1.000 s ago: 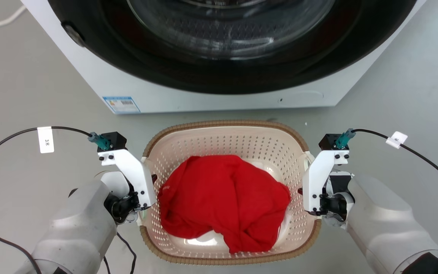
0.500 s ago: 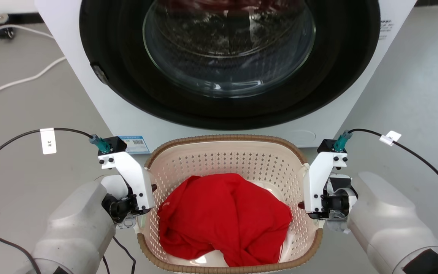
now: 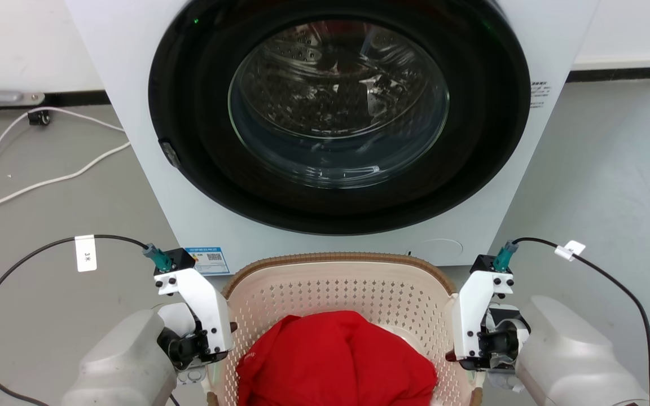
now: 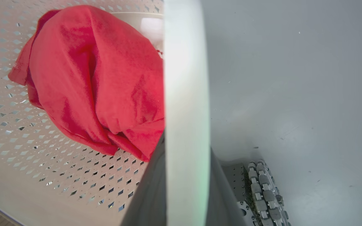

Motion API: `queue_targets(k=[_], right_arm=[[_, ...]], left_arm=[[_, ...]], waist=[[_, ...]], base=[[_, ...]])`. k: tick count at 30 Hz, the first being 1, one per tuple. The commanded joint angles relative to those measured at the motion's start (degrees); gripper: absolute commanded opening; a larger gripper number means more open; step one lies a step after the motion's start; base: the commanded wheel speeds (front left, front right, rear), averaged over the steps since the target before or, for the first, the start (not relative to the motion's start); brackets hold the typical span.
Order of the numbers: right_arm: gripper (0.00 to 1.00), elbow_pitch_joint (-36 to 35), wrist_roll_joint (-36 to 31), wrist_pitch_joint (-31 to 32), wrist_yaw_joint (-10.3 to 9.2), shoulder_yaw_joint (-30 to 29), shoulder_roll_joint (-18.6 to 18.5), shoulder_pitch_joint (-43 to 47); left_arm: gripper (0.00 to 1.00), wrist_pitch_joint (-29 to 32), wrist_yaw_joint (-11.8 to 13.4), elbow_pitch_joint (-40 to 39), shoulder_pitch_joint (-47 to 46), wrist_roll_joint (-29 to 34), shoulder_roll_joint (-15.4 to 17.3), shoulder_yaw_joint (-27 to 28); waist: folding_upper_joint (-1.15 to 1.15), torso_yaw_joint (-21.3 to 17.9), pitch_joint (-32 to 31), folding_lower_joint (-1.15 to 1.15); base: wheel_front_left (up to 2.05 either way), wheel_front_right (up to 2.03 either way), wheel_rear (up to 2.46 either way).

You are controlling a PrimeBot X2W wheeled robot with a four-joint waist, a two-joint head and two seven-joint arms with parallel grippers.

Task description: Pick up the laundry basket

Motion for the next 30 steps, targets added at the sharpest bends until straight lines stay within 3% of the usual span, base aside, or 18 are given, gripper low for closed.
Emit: queue_targets(k=[1,30], right_arm=[[0.0,-0.5,0.7,0.7,0.78,-0.5,0.7,0.5],[0.0,-0.5,-1.4,1.8,0.78,-2.3,0.8,1.2]], left_arm=[[0.0,0.0,-0.3,0.0,0.6,-0.3,-0.3,-0.1],[0.0,0.4,-0.3,0.7,1.9,-2.9,-1.2,-0.5]], waist=[[0.0,-0.1,-1.0,0.01],[0.0,0.4,-2.4,0.01]], base=[[0.0,0.0,0.0],[0.0,0.0,0.0]])
